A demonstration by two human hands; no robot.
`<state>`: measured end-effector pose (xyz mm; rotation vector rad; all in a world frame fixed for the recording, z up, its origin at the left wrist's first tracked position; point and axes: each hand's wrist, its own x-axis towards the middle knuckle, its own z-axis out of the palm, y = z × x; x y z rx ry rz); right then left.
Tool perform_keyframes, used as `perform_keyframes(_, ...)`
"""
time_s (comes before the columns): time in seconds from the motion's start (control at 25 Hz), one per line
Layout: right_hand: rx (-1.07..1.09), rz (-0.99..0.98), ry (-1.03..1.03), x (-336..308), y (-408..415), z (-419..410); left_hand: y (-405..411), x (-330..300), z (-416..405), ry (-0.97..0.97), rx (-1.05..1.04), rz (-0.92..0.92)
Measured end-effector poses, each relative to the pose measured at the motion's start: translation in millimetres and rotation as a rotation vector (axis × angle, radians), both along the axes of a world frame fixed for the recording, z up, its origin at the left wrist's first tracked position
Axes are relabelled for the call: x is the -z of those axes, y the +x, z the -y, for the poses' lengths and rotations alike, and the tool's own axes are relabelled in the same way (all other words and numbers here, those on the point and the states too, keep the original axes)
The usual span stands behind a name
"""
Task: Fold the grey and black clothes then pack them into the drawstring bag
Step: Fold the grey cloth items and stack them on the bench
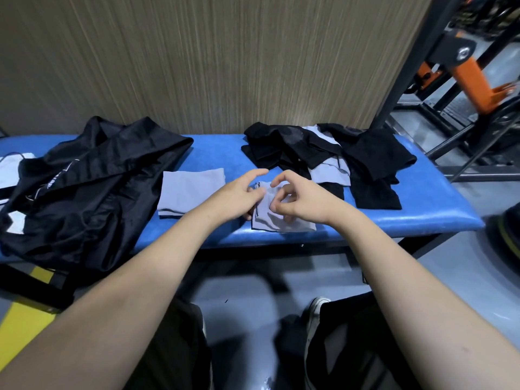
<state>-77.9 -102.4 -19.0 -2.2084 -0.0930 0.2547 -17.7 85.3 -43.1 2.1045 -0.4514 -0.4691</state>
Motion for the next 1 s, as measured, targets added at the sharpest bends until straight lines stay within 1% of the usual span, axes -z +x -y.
perform_keyframes(0.08,0.005,0.0,0.029,-0.8,-0.8,6.7,-2.6,-3.0,-0.9,0.062,0.068,0.109)
perform_keyframes(0.12,0.01,0.017,-0.007,-1.1,-0.6,11.1,-3.6,-4.0,-1.4,0.1,0.1,0.147)
perform_keyframes(0.24,0.054,0.071,-0.239,-1.9,0.0,31.4,-3.1,-3.6,-0.7,0.147,0.121,0.16)
perform_keyframes(0.28,0.075,0.046,-0.281,-1.9,-1.3,38.7,-3.1,-3.0,-0.8,0.156,0.116,0.151)
perform_keyframes(0.32,0.095,-0.008,-0.275,-1.4,-3.4,44.9,-3.2,-2.7,-0.9,0.158,0.117,0.141)
perform_keyframes(0.4,0.114,-0.125,-0.196,0.7,-7.9,51.9,-4.0,-3.3,-1.6,0.134,0.127,0.126)
perform_keyframes(0.44,0.121,-0.151,-0.16,1.6,-9.2,53.4,-5.5,-5.7,-1.7,0.099,0.124,0.119)
perform_keyframes(0.56,0.158,-0.134,-0.049,1.9,-9.4,52.6,-10.4,-18.8,-1.1,-0.078,0.055,0.079)
perform_keyframes(0.68,0.18,-0.114,0.144,-0.3,-10.4,48.9,-13.7,-29.9,-4.5,-0.171,0.015,0.05)
perform_keyframes(0.8,0.116,-0.12,0.261,0.5,-8.6,42.2,-11.1,-33.1,-8.8,-0.186,0.008,0.04)
perform_keyframes(0.88,0.114,-0.08,0.278,3.2,-3.8,39.9,-6.4,-31.3,-11.3,-0.17,-0.031,0.04)
perform_keyframes(1.0,0.155,-0.018,0.265,3.2,0.4,36.6,-5.1,-32.9,-16.2,-0.129,-0.089,0.094)
